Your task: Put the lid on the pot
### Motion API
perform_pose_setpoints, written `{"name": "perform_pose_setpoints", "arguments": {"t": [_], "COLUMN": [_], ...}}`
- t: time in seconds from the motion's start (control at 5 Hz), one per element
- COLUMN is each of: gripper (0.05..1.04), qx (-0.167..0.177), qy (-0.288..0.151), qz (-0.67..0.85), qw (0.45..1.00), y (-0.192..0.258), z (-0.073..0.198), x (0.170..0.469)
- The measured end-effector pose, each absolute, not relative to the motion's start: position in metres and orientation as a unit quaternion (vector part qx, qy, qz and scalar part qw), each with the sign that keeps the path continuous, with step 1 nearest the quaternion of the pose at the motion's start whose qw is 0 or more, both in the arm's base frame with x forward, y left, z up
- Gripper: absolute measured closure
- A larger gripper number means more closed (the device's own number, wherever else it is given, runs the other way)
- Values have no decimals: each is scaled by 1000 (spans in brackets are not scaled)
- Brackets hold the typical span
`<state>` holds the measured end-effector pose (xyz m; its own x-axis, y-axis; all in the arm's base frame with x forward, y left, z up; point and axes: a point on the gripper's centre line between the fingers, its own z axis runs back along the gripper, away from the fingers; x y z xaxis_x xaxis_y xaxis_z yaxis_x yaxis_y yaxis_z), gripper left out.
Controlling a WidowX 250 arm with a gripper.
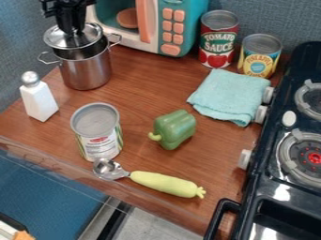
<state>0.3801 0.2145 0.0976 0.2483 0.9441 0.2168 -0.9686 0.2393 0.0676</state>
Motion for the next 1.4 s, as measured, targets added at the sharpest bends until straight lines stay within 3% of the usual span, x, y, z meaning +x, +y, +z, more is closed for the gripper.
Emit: {"name": "perform_pose_setpoints", "arguments": {"t": [1.4], "gripper": [806], "qx": [96], "qy": [-61], "qz": [578], "qw": [808], "y": [188], "z": [87], "x": [389]}}
